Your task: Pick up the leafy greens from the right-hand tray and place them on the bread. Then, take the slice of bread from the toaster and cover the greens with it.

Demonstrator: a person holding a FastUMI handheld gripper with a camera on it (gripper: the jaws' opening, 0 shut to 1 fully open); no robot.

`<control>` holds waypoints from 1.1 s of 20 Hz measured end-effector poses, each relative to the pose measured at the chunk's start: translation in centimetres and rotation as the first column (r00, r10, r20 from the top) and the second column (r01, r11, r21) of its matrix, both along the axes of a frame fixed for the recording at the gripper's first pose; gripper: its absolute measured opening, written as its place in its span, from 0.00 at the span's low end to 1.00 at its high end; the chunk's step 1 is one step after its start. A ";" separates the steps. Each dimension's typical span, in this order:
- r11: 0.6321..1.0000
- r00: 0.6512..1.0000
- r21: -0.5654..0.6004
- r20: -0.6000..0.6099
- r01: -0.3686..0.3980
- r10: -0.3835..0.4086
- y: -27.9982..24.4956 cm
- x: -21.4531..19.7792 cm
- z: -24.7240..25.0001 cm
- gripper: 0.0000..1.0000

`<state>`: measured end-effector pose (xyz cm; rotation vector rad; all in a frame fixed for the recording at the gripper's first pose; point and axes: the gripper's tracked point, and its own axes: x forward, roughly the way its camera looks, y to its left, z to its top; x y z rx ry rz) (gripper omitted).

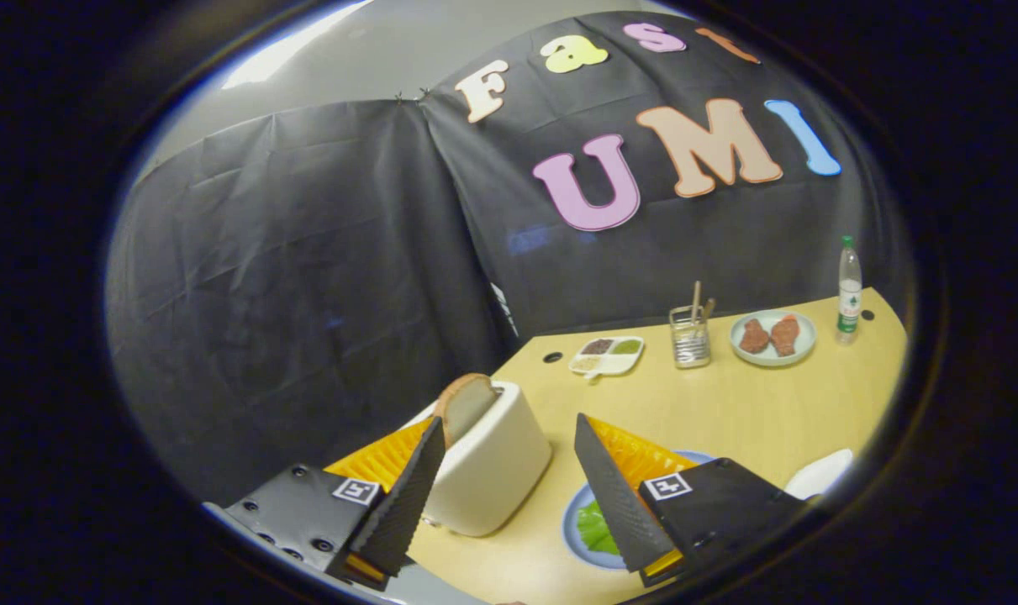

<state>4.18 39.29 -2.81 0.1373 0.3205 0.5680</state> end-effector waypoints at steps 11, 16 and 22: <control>0.999 0.991 0.021 -0.126 -0.042 0.044 9.7 4.9 -5.0 0.95; 1.000 0.991 -0.030 -0.134 0.006 -0.010 9.8 7.0 -7.3 0.76; 0.999 0.989 -0.038 -0.151 0.001 -0.006 10.0 6.7 -8.3 0.40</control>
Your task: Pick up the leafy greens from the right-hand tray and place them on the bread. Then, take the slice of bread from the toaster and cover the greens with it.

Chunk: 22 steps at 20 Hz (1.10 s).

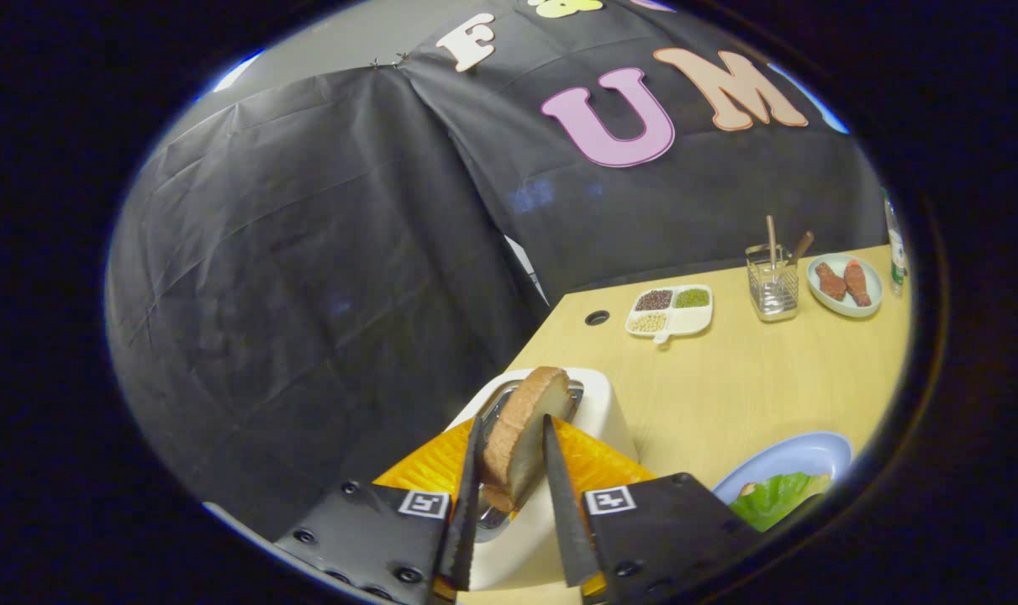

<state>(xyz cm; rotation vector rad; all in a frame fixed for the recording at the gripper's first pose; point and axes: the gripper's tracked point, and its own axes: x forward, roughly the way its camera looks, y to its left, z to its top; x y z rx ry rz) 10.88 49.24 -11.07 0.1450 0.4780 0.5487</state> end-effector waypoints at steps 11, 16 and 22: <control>1.000 0.995 0.002 0.096 -0.007 0.007 -0.2 -1.4 2.5 0.09; 0.994 0.987 0.105 0.156 0.020 -0.036 -2.5 -1.6 6.6 0.09; 0.970 0.979 0.235 0.173 0.061 -0.104 -7.8 -2.4 9.2 0.08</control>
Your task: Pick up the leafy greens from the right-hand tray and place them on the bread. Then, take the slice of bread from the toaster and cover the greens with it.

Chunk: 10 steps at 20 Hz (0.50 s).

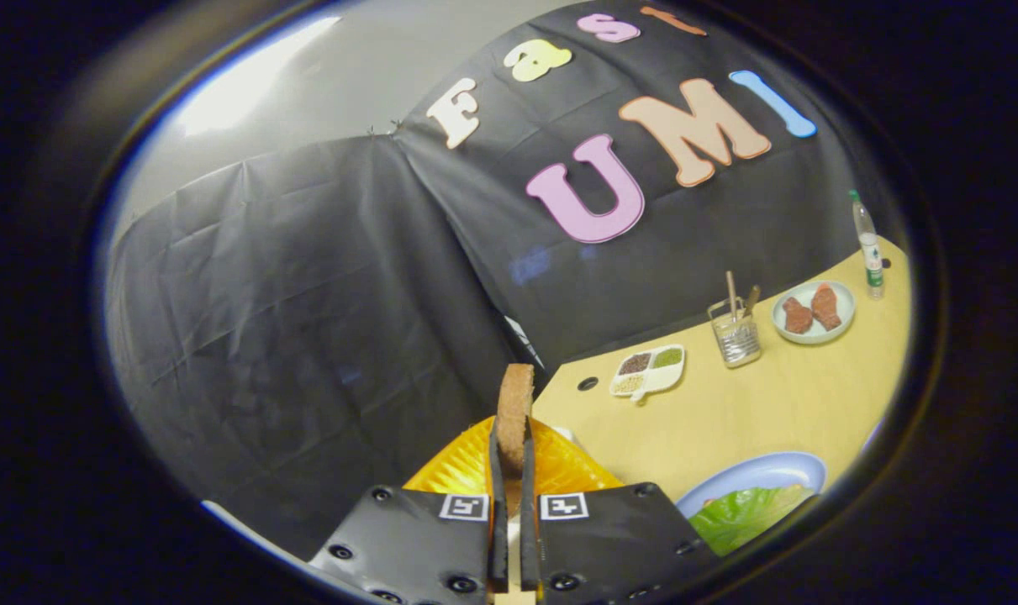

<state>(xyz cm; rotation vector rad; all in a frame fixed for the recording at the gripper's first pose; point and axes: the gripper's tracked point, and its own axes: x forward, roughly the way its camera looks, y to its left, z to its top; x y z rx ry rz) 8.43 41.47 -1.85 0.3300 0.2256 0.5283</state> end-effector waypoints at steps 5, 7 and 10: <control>0.993 1.000 0.115 0.011 0.020 -0.022 -5.4 -2.0 0.7 0.08; 0.986 0.999 0.162 -0.001 0.046 -0.046 -8.2 -2.7 0.0 0.08; 0.963 0.995 0.252 -0.032 0.100 -0.095 -12.2 -3.2 -1.6 0.08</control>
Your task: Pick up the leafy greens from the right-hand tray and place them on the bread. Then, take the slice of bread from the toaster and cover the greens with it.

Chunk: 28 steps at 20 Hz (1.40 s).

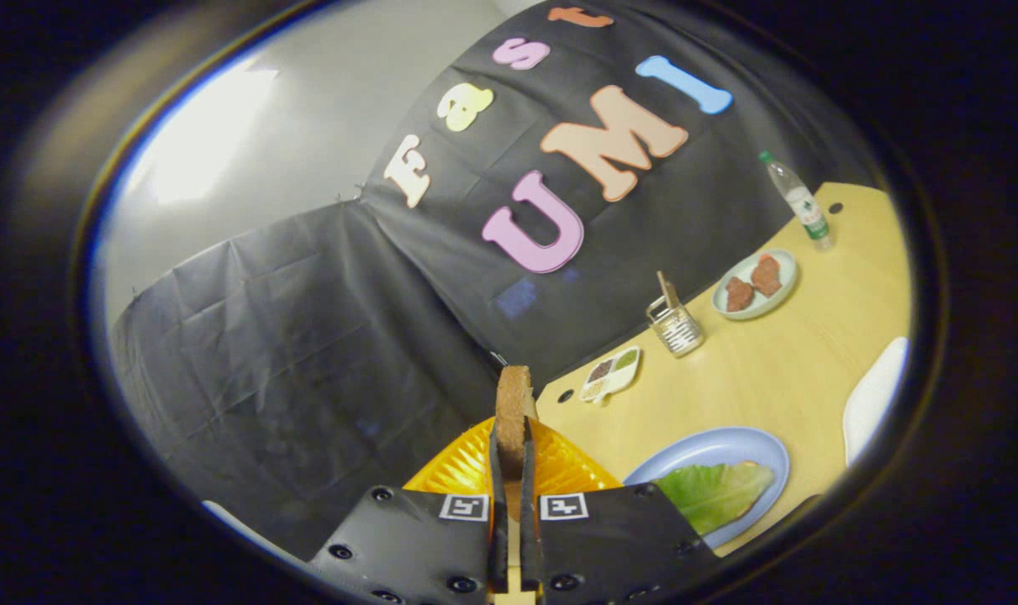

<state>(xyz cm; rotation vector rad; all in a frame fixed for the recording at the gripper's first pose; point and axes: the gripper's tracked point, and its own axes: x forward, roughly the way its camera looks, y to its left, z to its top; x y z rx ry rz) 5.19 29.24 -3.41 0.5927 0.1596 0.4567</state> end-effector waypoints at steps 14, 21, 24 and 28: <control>0.990 0.954 0.058 -0.280 0.130 -0.108 -5.6 2.5 -13.4 0.09; 0.960 0.938 -0.187 -0.240 0.207 -0.249 -8.2 2.1 -15.3 0.09; 0.936 0.948 -0.288 -0.181 0.204 -0.263 -8.2 1.7 -14.7 0.16; 0.897 0.946 -0.385 -0.144 0.217 -0.291 -9.0 1.7 -15.0 0.37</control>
